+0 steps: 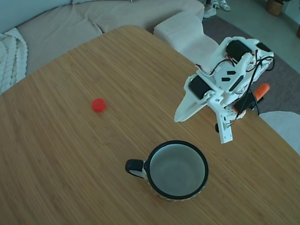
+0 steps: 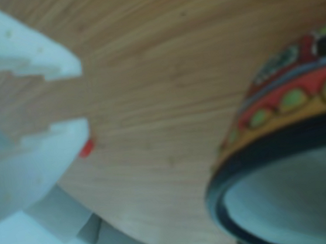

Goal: Grasp a red cap and put it in the cup.

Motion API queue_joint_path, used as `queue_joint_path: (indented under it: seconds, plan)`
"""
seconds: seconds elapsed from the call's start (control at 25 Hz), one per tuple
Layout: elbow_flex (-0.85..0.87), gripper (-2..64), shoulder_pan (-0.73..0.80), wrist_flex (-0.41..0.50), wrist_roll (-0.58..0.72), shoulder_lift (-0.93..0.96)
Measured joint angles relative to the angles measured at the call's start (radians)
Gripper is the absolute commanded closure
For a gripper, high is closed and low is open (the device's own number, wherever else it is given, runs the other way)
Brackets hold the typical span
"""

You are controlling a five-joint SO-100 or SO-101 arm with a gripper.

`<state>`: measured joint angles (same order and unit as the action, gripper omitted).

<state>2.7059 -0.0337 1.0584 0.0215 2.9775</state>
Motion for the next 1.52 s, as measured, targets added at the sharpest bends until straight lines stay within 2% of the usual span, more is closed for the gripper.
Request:
queue_joint_path:
  seconds: [0.36, 0.92, 1.2, 1.52]
  plan:
    - [-0.345, 56.2, -0.028, 0.0, 0.0, -0.212]
    - [-0.838, 56.2, -0.37, 0.0, 0.0, -0.769]
    - [-0.948, 56.2, -0.506, 0.0, 0.0, -0.983]
    - [-1.126, 56.2, -0.584, 0.002, 0.0, -1.255]
